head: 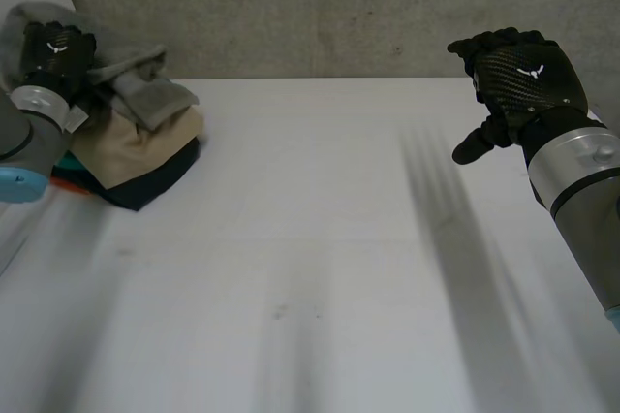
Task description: Fold the laundry.
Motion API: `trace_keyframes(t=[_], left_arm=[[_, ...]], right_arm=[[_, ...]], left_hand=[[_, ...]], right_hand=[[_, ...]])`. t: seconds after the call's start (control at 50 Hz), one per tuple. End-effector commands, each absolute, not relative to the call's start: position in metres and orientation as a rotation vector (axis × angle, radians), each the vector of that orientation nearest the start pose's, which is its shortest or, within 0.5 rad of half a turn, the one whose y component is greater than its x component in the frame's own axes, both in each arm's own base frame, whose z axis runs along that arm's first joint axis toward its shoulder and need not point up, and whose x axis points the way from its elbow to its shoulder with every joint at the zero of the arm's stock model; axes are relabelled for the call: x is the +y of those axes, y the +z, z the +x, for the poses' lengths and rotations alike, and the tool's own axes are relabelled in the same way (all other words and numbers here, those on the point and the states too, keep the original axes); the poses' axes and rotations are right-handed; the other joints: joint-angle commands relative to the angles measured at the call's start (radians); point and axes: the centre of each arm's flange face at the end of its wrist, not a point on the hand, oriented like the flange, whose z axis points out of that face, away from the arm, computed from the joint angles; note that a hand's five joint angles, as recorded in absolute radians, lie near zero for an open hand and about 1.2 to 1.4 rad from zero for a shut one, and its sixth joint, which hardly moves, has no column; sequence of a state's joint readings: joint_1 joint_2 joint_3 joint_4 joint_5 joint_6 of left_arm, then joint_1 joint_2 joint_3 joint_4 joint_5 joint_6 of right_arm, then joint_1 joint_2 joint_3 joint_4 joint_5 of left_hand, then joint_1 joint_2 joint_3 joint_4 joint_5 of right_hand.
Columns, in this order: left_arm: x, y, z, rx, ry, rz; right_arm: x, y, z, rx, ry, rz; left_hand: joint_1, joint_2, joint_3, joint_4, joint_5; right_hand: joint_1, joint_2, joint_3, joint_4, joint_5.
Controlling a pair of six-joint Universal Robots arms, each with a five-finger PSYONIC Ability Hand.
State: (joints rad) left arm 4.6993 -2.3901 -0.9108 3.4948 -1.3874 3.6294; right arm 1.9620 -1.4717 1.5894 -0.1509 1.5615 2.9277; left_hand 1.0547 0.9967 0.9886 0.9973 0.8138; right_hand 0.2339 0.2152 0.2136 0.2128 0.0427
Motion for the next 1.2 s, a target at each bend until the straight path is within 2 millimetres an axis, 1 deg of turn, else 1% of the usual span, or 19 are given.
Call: trace_keyframes(t=[0.02, 0.14, 0.22, 0.24, 0.28, 0.32, 0.36, 0.38, 0.48, 0.52, 0.54, 0.6, 0.62, 0.7, 0.82, 0.94, 1.0, 1.08, 1.2], left_arm=[[-0.476, 0.225, -0.176, 1.744, -2.261, 0.689], [-0.427, 0.271, -0.223, 1.708, -2.412, 0.755], [-0.38, 0.288, -0.259, 1.772, -2.537, 0.815], [-0.358, 0.293, -0.275, 1.812, -2.595, 0.852], [-0.334, 0.295, -0.29, 1.874, -2.646, 0.898], [-0.3, 0.285, -0.313, 2.001, -2.69, 0.999], [-0.277, 0.274, -0.328, 2.101, -2.697, 1.09], [-0.255, 0.258, -0.341, 2.206, -2.675, 1.19], [-0.208, 0.213, -0.37, 2.448, -2.528, 1.43], [-0.197, 0.204, -0.377, 2.487, -2.49, 1.482], [-0.189, 0.198, -0.379, 2.511, -2.461, 1.52], [-0.185, 0.204, -0.378, 2.494, -2.48, 1.527], [-0.186, 0.216, -0.376, 2.46, -2.528, 1.498], [-0.201, 0.247, -0.357, 2.344, -2.636, 1.379], [-0.232, 0.265, -0.314, 2.301, -2.637, 1.151], [-0.24, 0.241, -0.281, 2.469, -2.396, 0.923], [-0.244, 0.226, -0.272, 2.503, -2.281, 0.786], [-0.251, 0.204, -0.271, 2.551, -2.166, 0.734], [-0.254, 0.179, -0.284, 2.565, -2.092, 0.876]], right_arm=[[-0.257, 0.284, 0.248, 2.009, -2.154, -0.645], [-0.258, 0.286, 0.248, 2.004, -2.161, -0.642], [-0.259, 0.29, 0.246, 1.995, -2.18, -0.631], [-0.26, 0.291, 0.245, 1.993, -2.184, -0.628], [-0.26, 0.293, 0.245, 1.99, -2.19, -0.624], [-0.261, 0.294, 0.244, 1.986, -2.195, -0.621], [-0.261, 0.297, 0.243, 1.979, -2.207, -0.617], [-0.261, 0.297, 0.243, 1.978, -2.207, -0.617], [-0.262, 0.299, 0.243, 1.974, -2.219, -0.623], [-0.263, 0.299, 0.242, 1.98, -2.227, -0.628], [-0.264, 0.299, 0.241, 1.982, -2.231, -0.629], [-0.269, 0.297, 0.237, 2.003, -2.237, -0.632], [-0.269, 0.297, 0.237, 2.006, -2.239, -0.636], [-0.273, 0.285, 0.239, 2.063, -2.209, -0.712], [-0.268, 0.266, 0.243, 2.214, -2.069, -0.989], [-0.25, 0.254, 0.255, 2.169, -1.91, -1.299], [-0.251, 0.24, 0.261, 2.136, -1.835, -1.403], [-0.247, 0.223, 0.271, 2.138, -1.724, -1.426], [-0.233, 0.201, 0.289, 2.191, -1.552, -1.281]], left_hand=[[0.342, 0.4, 0.408, 0.399, 0.408], [0.342, 0.4, 0.408, 0.399, 0.408], [0.342, 0.4, 0.408, 0.399, 0.408], [0.342, 0.4, 0.408, 0.399, 0.408], [0.342, 0.4, 0.408, 0.399, 0.408], [0.342, 0.4, 0.408, 0.399, 0.408], [0.342, 0.4, 0.408, 0.399, 0.408], [0.342, 0.4, 0.408, 0.399, 0.408], [0.342, 0.4, 0.408, 0.399, 0.408], [0.181, 0.239, 0.248, 0.239, 0.248], [-0.035, 0.023, 0.031, 0.023, 0.032], [-0.654, -0.596, -0.588, -0.597, -0.588], [-0.868, -0.81, -0.802, -0.811, -0.802], [-0.838, -0.78, -0.772, -0.781, -0.772], [-0.812, -0.754, -0.746, -0.754, -0.746], [-0.762, -0.704, -0.696, -0.705, -0.696], [-0.762, -0.704, -0.696, -0.705, -0.696], [-0.747, -0.689, -0.681, -0.69, -0.681], [-0.744, -0.686, -0.678, -0.687, -0.678]], right_hand=[[-0.059, -0.041, -0.039, -0.038, -0.043], [-0.059, -0.041, -0.039, -0.038, -0.043], [-0.059, -0.041, -0.039, -0.038, -0.043], [-0.059, -0.041, -0.039, -0.038, -0.043], [-0.059, -0.041, -0.039, -0.038, -0.043], [-0.059, -0.041, -0.039, -0.038, -0.043], [-0.059, -0.041, -0.039, -0.038, -0.043], [-0.059, -0.041, -0.039, -0.038, -0.043], [-0.059, -0.041, -0.039, -0.038, -0.043], [-0.059, -0.041, -0.039, -0.038, -0.043], [-0.059, -0.041, -0.039, -0.038, -0.043], [-0.059, -0.041, -0.039, -0.038, -0.043], [-0.059, -0.041, -0.039, -0.038, -0.043], [-0.059, -0.041, -0.039, -0.038, -0.043], [-0.059, -0.041, -0.039, -0.038, -0.043], [-0.059, -0.041, -0.039, -0.038, -0.043], [-0.059, -0.041, -0.039, -0.038, -0.043], [-0.059, -0.041, -0.039, -0.038, -0.043], [-0.059, -0.041, -0.039, -0.038, -0.043]])
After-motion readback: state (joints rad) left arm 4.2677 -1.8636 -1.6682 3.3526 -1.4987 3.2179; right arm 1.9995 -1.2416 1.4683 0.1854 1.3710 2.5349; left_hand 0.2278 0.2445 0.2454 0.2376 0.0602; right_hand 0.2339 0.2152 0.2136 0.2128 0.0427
